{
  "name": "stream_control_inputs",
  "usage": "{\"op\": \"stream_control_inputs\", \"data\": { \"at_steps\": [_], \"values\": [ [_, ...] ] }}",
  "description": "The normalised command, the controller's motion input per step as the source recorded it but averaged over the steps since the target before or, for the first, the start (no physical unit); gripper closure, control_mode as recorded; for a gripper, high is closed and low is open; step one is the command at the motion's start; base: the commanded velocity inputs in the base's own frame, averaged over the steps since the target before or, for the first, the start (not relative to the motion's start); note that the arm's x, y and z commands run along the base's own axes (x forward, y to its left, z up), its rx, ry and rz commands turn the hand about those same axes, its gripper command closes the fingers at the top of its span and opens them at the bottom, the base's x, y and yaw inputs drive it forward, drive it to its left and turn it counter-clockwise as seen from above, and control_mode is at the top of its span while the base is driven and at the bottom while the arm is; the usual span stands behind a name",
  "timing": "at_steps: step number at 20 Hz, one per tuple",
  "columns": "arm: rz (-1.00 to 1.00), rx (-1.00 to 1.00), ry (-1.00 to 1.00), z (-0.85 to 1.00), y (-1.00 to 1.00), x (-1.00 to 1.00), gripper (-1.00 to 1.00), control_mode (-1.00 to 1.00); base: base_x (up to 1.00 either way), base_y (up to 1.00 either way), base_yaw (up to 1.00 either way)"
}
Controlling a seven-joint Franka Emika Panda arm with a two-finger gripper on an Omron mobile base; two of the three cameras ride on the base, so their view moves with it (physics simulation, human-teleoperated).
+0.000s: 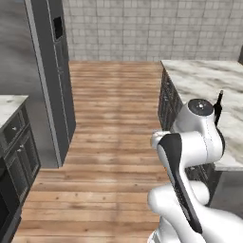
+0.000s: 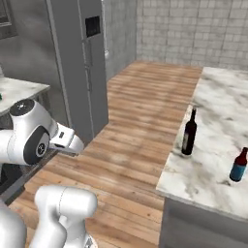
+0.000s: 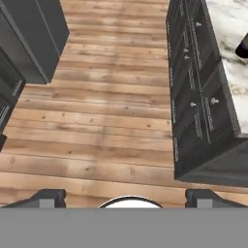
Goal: Move the drinks to the dining counter.
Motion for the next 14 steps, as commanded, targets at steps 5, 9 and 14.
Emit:
{"op": "stream_control_inputs", "data": {
  "at_steps": [5, 9, 14],
  "values": [
    [0.0, 0.0, 0.0, 0.0, 0.0, 0.0, -1.0, 1.0, 0.52, 0.92, 0.53],
    [0.0, 0.0, 0.0, 0.0, 0.0, 0.0, -1.0, 1.0, 0.97, 0.37, 0.52],
    [0.0, 0.0, 0.0, 0.0, 0.0, 0.0, -1.0, 1.0, 1.0, -0.03, 0.31]
  ]
}}
